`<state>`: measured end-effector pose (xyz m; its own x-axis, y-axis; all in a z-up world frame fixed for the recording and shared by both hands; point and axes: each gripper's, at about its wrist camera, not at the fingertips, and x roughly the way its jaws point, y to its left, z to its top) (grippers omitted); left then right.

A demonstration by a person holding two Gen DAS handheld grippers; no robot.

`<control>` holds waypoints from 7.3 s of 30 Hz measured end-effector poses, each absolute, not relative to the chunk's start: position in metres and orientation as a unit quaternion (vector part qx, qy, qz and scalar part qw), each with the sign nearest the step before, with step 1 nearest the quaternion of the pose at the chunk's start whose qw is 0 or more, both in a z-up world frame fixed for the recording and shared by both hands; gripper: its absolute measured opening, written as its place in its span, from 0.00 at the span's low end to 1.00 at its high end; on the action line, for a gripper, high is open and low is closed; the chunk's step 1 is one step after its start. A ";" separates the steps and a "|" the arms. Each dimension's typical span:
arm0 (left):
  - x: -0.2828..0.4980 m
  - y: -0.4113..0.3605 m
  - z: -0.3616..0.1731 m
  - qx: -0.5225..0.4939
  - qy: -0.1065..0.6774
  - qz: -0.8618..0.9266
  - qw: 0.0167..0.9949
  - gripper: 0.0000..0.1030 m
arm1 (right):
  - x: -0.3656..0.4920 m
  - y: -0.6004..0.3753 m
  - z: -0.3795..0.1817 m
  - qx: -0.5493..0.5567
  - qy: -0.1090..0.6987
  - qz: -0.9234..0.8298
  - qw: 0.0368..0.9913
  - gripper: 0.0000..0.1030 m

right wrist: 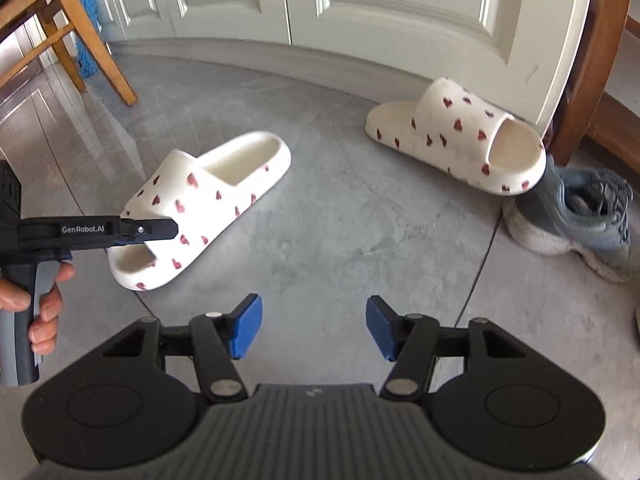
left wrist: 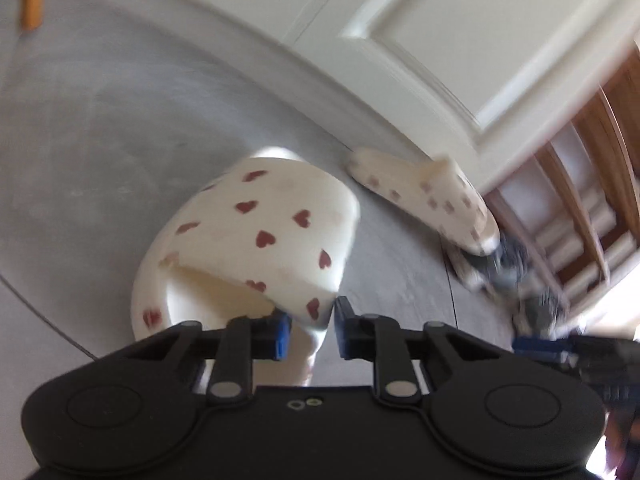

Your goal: Organize scattered shoes

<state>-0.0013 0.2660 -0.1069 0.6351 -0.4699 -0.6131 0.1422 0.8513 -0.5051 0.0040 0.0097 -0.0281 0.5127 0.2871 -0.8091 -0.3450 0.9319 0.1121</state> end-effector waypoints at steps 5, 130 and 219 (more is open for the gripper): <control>-0.026 0.253 -0.102 -0.214 0.383 -0.179 0.881 0.14 | 0.001 0.001 -0.034 -0.034 0.469 0.173 0.865 0.60; -0.021 0.236 -0.029 0.002 0.367 -0.191 0.911 0.39 | -0.005 0.009 -0.036 -0.046 0.461 0.309 0.830 0.63; -0.013 -0.201 -0.002 0.194 0.295 -0.595 0.721 0.08 | -0.151 -0.393 -0.032 0.153 0.348 -0.011 0.925 0.67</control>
